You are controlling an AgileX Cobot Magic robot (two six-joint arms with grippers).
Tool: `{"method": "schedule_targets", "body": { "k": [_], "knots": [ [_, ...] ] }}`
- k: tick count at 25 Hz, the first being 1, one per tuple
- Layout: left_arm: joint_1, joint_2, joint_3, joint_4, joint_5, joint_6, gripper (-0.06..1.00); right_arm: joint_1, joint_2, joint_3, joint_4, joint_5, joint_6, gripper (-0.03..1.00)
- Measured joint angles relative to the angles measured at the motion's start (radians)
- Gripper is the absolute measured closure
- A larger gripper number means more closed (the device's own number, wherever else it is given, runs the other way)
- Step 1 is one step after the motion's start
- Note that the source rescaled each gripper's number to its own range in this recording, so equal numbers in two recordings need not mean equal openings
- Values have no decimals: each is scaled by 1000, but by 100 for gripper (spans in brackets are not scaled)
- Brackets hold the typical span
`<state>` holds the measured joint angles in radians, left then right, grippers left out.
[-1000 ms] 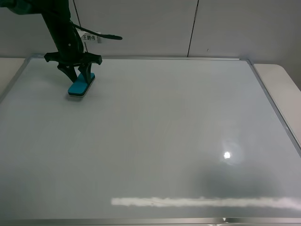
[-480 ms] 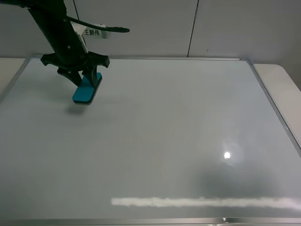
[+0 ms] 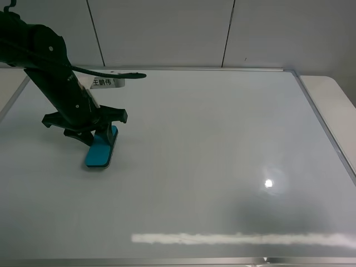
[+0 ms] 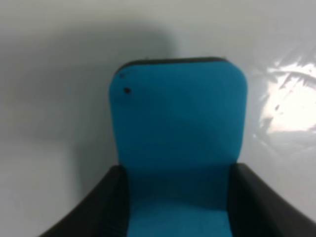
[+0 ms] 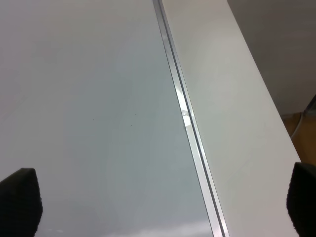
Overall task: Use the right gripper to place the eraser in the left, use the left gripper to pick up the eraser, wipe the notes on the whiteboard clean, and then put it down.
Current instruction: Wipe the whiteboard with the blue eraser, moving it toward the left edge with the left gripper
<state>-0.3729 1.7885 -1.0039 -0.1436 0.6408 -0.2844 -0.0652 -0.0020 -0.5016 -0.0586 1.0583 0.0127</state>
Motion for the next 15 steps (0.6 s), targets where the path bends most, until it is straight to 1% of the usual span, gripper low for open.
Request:
{"method": "schedule_targets", "body": {
  "k": [9, 11, 12, 13, 14, 15],
  "knots": [
    [0, 0, 1, 26, -15, 0, 90, 0, 0, 0, 0, 0, 0, -3],
    [0, 0, 1, 27, -16, 14, 90, 0, 0, 0, 0, 0, 0, -3],
    [0, 0, 1, 28, -17, 34, 87, 0, 0, 0, 0, 0, 0, -3],
    [0, 0, 1, 28, -20, 56, 80, 0, 0, 0, 0, 0, 0, -3],
    [0, 0, 1, 29, -27, 88, 66, 0, 0, 0, 0, 0, 0, -3],
    [0, 0, 1, 29, -35, 123, 43, 0, 0, 0, 0, 0, 0, -3]
  ]
}}
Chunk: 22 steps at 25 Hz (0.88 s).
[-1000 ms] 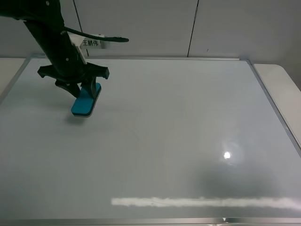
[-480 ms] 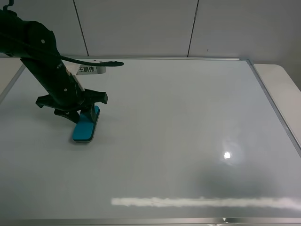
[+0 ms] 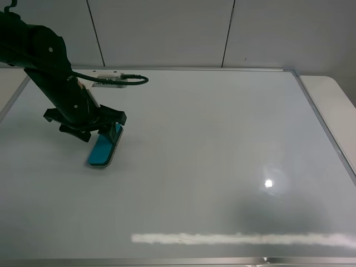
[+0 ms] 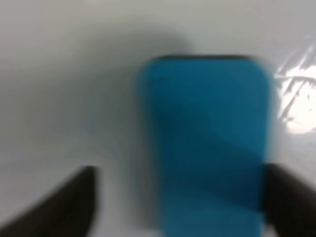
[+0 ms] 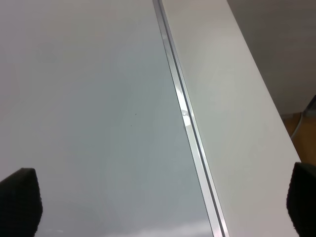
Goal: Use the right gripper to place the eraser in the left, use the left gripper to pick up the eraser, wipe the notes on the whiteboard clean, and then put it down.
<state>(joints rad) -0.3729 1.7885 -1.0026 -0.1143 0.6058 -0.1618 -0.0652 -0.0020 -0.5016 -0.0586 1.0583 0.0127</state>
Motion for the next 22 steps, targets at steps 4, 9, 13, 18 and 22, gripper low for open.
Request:
{"method": "schedule_targets", "body": {
  "k": [4, 9, 13, 18, 22],
  "knots": [
    [0, 0, 0, -3, -35, 74, -1, 0, 0, 0, 0, 0, 0, -3],
    [0, 0, 0, -3, -62, 79, -4, 0, 0, 0, 0, 0, 0, -3],
    [0, -11, 0, 3, -65, 79, -5, 0, 0, 0, 0, 0, 0, -3],
    [0, -151, 5, 72, -50, 79, -5, 0, 0, 0, 0, 0, 0, -3],
    [0, -332, 49, 99, -35, 79, -5, 0, 0, 0, 0, 0, 0, -3]
  ]
}}
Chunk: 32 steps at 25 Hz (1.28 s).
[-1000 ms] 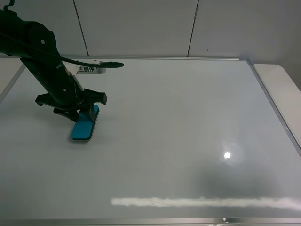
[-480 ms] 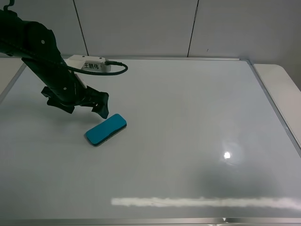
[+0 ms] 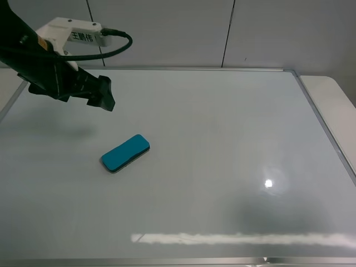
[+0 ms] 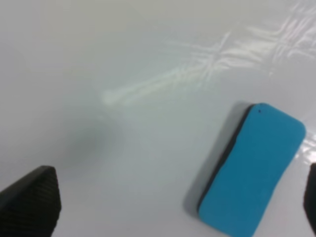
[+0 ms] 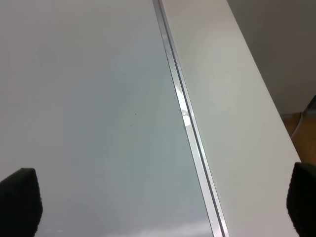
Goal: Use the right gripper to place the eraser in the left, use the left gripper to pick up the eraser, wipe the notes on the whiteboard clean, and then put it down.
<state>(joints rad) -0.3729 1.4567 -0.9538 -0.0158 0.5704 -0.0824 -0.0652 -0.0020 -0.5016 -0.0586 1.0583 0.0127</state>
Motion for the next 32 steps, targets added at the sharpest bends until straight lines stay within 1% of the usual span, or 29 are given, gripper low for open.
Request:
{"method": "schedule_targets", "body": {
  "k": [2, 6, 8, 9, 11, 14, 16, 19, 23, 26, 32],
  "knots": [
    [8, -107, 47, 24, -1, 0, -5, 0, 0, 0, 0, 0, 0, -3],
    [51, -354, 172, 54, -26, -2, -5, 0, 0, 0, 0, 0, 0, -3],
    [74, -488, 224, 85, -26, 2, -5, 0, 0, 0, 0, 0, 0, -3],
    [88, -543, 242, 113, -22, 8, -5, 0, 0, 0, 0, 0, 0, -3],
    [127, -663, 270, 173, 5, 13, -5, 0, 0, 0, 0, 0, 0, -3],
    [194, -836, 277, 206, 76, 30, -5, 0, 0, 0, 0, 0, 0, -3],
    [253, -961, 279, 199, 112, 58, -5, 0, 0, 0, 0, 0, 0, -3],
    [348, -1096, 286, 163, 153, 113, -5, 0, 0, 0, 0, 0, 0, -3],
    [458, -1216, 290, 105, 230, 133, -5, 0, 0, 0, 0, 0, 0, -3],
    [499, -1288, 312, 63, 285, 135, -5, 0, 0, 0, 0, 0, 0, -3],
    [508, -1442, 418, -33, 365, 135, -5, 0, 0, 0, 0, 0, 0, -3]
  ]
}}
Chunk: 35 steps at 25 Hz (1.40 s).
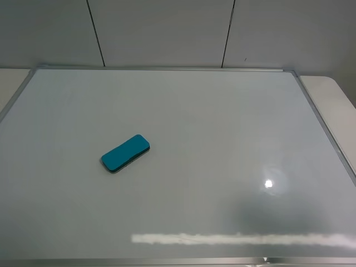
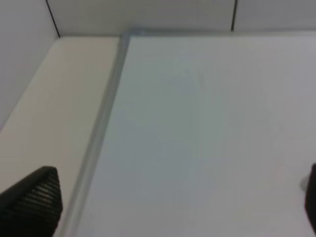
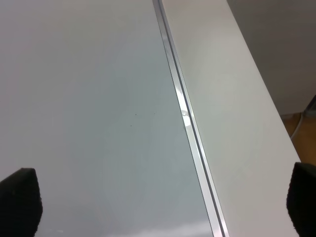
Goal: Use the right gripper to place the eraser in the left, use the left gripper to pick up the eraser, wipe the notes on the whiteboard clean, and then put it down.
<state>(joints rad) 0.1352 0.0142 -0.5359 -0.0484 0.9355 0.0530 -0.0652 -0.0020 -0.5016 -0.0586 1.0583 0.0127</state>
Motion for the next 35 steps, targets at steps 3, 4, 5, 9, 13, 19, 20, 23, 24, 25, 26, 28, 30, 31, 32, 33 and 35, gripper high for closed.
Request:
{"method": "schedule_targets", "body": {
  "k": [3, 4, 5, 9, 13, 19, 20, 23, 24, 25, 26, 28, 30, 31, 32, 33, 35],
  "knots": [
    [2, -19, 2, -6, 21, 0, -5, 0, 0, 0, 0, 0, 0, -3],
    [2, -19, 2, -7, 35, 0, -5, 0, 0, 0, 0, 0, 0, -3],
    [2, -19, 5, -7, 56, 0, -5, 0, 0, 0, 0, 0, 0, -3],
    [2, -20, 31, -5, 111, -11, -5, 0, 0, 0, 0, 0, 0, -3],
    [2, -20, 31, -5, 111, -18, -5, 0, 0, 0, 0, 0, 0, -3],
    [-14, -20, 31, -3, 111, -19, -5, 0, 0, 0, 0, 0, 0, -3],
    [-23, -20, 31, -3, 111, -19, -5, 0, 0, 0, 0, 0, 0, -3],
    [-51, -20, 31, -3, 111, -19, -5, 0, 0, 0, 0, 0, 0, -3],
    [-55, -20, 31, -3, 111, -19, -5, 0, 0, 0, 0, 0, 0, -3],
    [-57, -20, 31, -3, 111, -19, -5, 0, 0, 0, 0, 0, 0, -3],
    [-57, -20, 31, -3, 111, -19, -5, 0, 0, 0, 0, 0, 0, -3],
    [-57, -20, 31, -2, 111, -19, -5, 0, 0, 0, 0, 0, 0, -3],
    [-57, -20, 31, -2, 111, -19, -5, 0, 0, 0, 0, 0, 0, -3],
    [-57, -20, 31, -2, 111, -19, -5, 0, 0, 0, 0, 0, 0, -3],
    [-57, -20, 31, -2, 111, -19, -5, 0, 0, 0, 0, 0, 0, -3],
    [-57, -20, 31, -2, 111, -19, -5, 0, 0, 0, 0, 0, 0, -3],
    [-57, -20, 31, -2, 111, -19, -5, 0, 0, 0, 0, 0, 0, -3]
  ]
}}
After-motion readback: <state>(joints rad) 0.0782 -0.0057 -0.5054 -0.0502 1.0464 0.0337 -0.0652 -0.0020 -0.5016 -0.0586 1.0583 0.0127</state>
